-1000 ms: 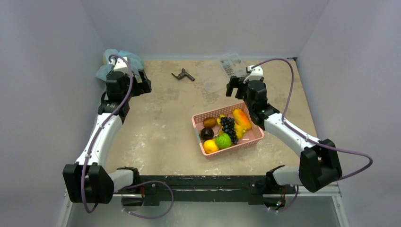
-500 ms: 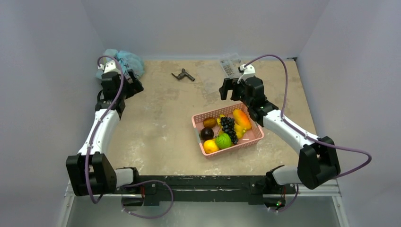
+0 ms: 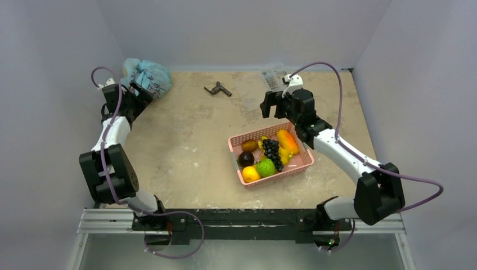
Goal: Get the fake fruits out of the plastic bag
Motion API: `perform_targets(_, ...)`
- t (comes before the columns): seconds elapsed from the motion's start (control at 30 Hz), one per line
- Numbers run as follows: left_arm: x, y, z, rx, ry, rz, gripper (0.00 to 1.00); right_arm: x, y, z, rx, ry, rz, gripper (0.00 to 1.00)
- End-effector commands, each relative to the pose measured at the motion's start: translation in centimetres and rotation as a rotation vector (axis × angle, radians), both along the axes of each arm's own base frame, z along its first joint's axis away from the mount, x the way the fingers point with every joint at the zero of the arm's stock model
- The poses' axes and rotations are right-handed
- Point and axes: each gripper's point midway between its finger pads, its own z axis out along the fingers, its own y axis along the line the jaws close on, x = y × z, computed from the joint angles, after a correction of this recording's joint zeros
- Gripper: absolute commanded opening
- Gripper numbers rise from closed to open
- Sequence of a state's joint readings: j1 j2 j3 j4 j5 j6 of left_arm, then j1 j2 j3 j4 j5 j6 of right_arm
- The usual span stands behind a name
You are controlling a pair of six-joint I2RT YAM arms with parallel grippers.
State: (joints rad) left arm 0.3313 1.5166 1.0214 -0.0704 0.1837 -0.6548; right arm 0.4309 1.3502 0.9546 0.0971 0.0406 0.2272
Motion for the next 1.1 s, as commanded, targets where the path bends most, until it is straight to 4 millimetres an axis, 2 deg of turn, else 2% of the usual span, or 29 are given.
perform_targets(0.0, 4.5, 1.0, 4.8, -0.001, -0.147, -0.031, 0.93, 0.6, 0.9, 2.4, 0.009, -0.036, 0.037, 0.99)
perform_targets(0.2, 5.9, 3.1, 3.6, 0.034, -0.071, 0.036, 0.89, 0.5, 0.4, 2.4, -0.002, -0.043, 0.017, 0.99)
perform_targets(0.37, 6.3, 5.1, 1.4, 0.069, 0.011, 0.120, 0.91, 0.8, 0.8, 2.2, 0.001, -0.033, 0.031, 0.99)
perform_targets(0.5, 8.2, 5.3, 0.6, 0.085, -0.003, 0.075, 0.93, 1.0, 0.9, 1.6, 0.000, -0.028, 0.030, 0.99)
perform_targets(0.53, 8.5, 5.1, 0.3, 0.080, -0.005, 0.063, 0.91, 1.0, 1.0, 1.5, 0.001, -0.026, 0.032, 0.99)
perform_targets(0.63, 9.3, 4.7, -0.2, 0.081, -0.023, 0.014, 0.59, 1.1, 1.0, 1.5, 0.002, -0.026, 0.031, 0.99)
perform_targets(0.67, 9.3, 4.8, -0.4, 0.085, -0.014, 0.015, 0.53, 1.1, 1.0, 1.5, 0.003, -0.028, 0.029, 0.99)
perform_targets(0.77, 9.2, 5.9, -0.4, 0.104, 0.007, 0.040, 0.50, 1.3, 1.0, 1.7, 0.007, -0.034, 0.029, 0.99)
perform_targets(0.9, 9.3, 6.7, -0.8, 0.119, 0.036, -0.002, 0.55, 1.2, 1.1, 1.8, 0.012, -0.046, 0.037, 0.99)
perform_targets(0.97, 9.9, 5.9, -1.0, 0.083, 0.011, -0.088, 0.28, 1.1, 1.2, 1.8, 0.015, -0.053, 0.042, 0.99)
perform_targets(1.0, 10.0, 5.6, -1.0, 0.071, 0.010, -0.112, 0.19, 1.1, 1.2, 1.8, 0.016, -0.054, 0.044, 0.99)
perform_targets(1.07, 9.7, 5.0, -1.2, 0.042, 0.021, -0.122, 0.13, 1.1, 1.2, 2.1, 0.018, -0.062, 0.043, 0.99)
